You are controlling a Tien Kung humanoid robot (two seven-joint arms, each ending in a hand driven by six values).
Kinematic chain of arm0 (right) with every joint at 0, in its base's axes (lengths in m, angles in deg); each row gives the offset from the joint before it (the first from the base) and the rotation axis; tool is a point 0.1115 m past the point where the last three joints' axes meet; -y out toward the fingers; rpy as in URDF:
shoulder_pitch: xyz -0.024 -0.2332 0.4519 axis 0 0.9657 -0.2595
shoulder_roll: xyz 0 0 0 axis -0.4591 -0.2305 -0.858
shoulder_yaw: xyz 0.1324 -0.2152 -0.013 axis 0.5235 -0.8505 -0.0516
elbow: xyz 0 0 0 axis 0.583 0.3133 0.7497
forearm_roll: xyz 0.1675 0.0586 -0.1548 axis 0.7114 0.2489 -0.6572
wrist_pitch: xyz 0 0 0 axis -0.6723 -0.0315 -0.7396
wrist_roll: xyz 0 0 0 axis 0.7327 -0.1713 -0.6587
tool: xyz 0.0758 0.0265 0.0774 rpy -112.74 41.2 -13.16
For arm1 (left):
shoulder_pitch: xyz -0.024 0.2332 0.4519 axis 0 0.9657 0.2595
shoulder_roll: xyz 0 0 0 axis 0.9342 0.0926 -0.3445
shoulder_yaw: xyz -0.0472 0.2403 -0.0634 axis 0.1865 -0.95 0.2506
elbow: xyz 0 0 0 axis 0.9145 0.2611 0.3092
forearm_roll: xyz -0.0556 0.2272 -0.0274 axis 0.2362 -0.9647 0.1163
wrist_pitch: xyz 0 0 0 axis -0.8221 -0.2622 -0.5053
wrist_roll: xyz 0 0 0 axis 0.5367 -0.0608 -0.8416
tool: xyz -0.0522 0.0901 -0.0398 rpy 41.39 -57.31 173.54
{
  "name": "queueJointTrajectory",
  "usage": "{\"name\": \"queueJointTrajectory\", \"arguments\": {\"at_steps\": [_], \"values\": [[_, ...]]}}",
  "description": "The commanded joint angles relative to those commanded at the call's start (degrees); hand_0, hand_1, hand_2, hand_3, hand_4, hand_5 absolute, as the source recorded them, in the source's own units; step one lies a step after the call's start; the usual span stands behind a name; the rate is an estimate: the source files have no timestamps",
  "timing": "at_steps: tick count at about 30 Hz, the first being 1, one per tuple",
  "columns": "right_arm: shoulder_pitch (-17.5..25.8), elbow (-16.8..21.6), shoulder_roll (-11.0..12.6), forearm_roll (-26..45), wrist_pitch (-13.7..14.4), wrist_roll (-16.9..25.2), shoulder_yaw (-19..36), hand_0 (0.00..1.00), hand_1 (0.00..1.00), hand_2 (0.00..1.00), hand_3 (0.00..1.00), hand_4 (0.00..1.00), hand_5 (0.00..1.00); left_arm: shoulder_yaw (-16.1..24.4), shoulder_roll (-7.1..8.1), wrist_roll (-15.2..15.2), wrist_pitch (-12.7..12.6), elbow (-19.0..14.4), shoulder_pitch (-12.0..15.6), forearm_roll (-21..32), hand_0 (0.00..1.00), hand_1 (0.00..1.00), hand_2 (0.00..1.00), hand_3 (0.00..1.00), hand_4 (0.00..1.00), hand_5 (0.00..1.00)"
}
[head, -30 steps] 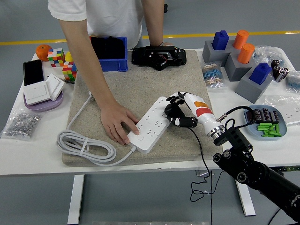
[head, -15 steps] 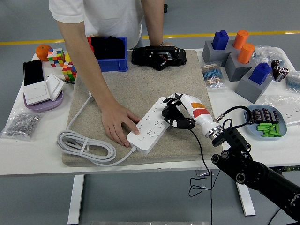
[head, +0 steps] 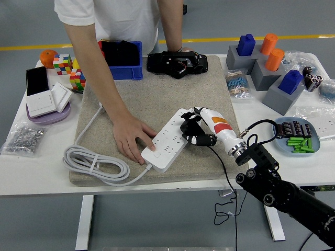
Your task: Press the white button,pick up the black plug,place it near the board,insert it into the board
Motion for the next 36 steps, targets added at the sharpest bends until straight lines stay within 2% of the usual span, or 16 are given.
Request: {"name": "queueJointTrajectory", "arguments": {"at_steps": [2, 3, 17, 20, 25, 26, 27, 32, 33, 36], "values": [[0.0, 0.2, 0.0, 0.3, -0.1, 0.7, 0.2, 0.813, 0.742, 0.707, 0.772, 0.998, 0.29, -0.1, -0.03, 0.0, 0.0, 0.0, 0.1, 0.1, 0.693, 0.665, 0.642, 0.647, 0.56, 0.17], [-0.1, 0.4, 0.0, 0.4, -0.1, 0.7, 0.2, 0.892, 0.869, 0.836, 0.862, 0.998, 0.467, 0.0, -0.05, 0.0, 0.0, 0.0, 0.1, 0.0, 0.691, 0.666, 0.642, 0.647, 0.56, 0.171], [0.6, 1.7, 0.0, 0.0, -0.1, 0.9, 2.0, 0.898, 0.866, 0.835, 0.87, 0.998, 0.499, 0.1, -0.09, 0.0, 0.0, 0.0, 0.1, 0.0, 0.692, 0.665, 0.643, 0.647, 0.561, 0.17], [1.8, 4.3, 0.0, -0.4, -0.4, 0.4, 3.4, 0.898, 0.866, 0.835, 0.87, 0.998, 0.499, 0.0, -0.13, 0.0, 0.0, 0.0, 0.0, 0.4, 0.692, 0.665, 0.643, 0.647, 0.561, 0.17], [5.8, 12.1, 0.6, -1.6, -1.5, -0.1, 7.6, 0.897, 0.854, 0.828, 0.86, 0.998, 0.505, 0.2, -0.11, 0.1, -0.2, 0.0, -0.1, 0.8, 0.692, 0.665, 0.643, 0.647, 0.56, 0.17], [6.7, 13.8, 1.5, -1.6, -1.8, -0.2, 8.6, 0.897, 0.854, 0.828, 0.86, 0.998, 0.505, 0.3, -0.07, 0.1, -0.3, 0.0, 0.0, 0.8, 0.692, 0.665, 0.643, 0.647, 0.56, 0.17], [7.7, 15.7, 2.3, -1.8, -2.1, -0.4, 9.7, 0.875, 0.805, 0.783, 0.81, 0.998, 0.432, 0.6, -0.04, 0.1, -0.3, 0.0, 0.1, 0.6, 0.693, 0.666, 0.642, 0.647, 0.56, 0.172], [12.4, 24.1, 6.4, -2.4, -2.6, -0.7, 14.5, 0.875, 0.805, 0.783, 0.81, 0.998, 0.432, 0.5, -0.12, 0.2, -0.5, 0.0, -0.1, 1.0, 0.693, 0.666, 0.642, 0.647, 0.56, 0.172], [13.6, 25.8, 7.3, -2.7, -2.6, -1.0, 15.2, 0.71, 0.627, 0.612, 0.739, 0.917, 0.25, 0.2, -0.14, 0.2, -0.5, 0.0, -0.2, 1.4, 0.693, 0.666, 0.642, 0.647, 0.56, 0.171], [16.7, 30.0, 9.4, -3.3, -2.9, -2.0, 16.6, 0.71, 0.627, 0.612, 0.739, 0.917, 0.25, 0.1, -0.19, 0.3, -0.5, 0.0, -0.3, 1.8, 0.693, 0.666, 0.642, 0.647, 0.56, 0.171]]}}
